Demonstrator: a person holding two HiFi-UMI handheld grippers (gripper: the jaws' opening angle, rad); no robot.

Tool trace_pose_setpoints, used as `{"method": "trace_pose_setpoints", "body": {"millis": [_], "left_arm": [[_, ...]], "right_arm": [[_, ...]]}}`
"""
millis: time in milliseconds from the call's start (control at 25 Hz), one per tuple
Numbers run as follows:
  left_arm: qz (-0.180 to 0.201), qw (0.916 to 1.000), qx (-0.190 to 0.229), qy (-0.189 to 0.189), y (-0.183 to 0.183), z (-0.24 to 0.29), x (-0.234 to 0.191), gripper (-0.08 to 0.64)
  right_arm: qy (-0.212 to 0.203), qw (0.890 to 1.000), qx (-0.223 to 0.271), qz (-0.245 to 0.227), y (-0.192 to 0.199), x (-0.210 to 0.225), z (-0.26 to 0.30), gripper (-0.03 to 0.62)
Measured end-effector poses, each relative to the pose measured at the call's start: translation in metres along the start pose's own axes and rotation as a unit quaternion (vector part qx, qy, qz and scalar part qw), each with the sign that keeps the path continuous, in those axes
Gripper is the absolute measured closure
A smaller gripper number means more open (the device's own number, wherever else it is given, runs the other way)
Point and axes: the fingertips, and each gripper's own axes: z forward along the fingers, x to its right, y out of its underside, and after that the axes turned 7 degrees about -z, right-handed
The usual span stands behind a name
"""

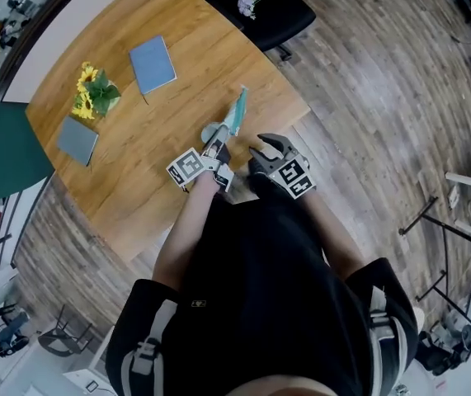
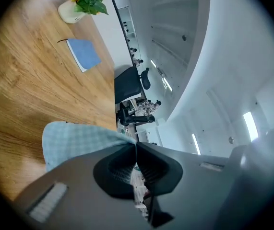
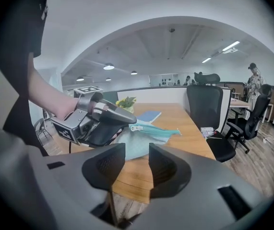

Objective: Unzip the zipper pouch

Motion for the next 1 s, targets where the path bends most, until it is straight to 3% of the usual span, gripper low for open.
{"method": "trace_pose_setpoints", "body": {"millis": [400,800,880,1000], "left_arm": [[0.016,0.9988,-0.007,0.047,-0.013,-0.053,0.041,0.557],[0.021,0.9967,-0.030,0.073,-0.010,-0.097,0.056,0.557],[0.002,0.9966,-0.032,0.076,-0.009,-0.104,0.057,0.556],[0.012,0.9961,-0.036,0.080,-0.012,-0.112,0.058,0.556]], "right_arm": [[0.029,0.999,0.034,-0.031,-0.052,-0.050,0.004,0.476],[0.085,0.986,0.044,-0.138,-0.099,-0.090,0.015,0.463],[0.092,0.984,0.049,-0.145,-0.104,-0.096,0.014,0.479],[0.104,0.982,0.049,-0.149,-0.107,-0.100,0.012,0.489]]}}
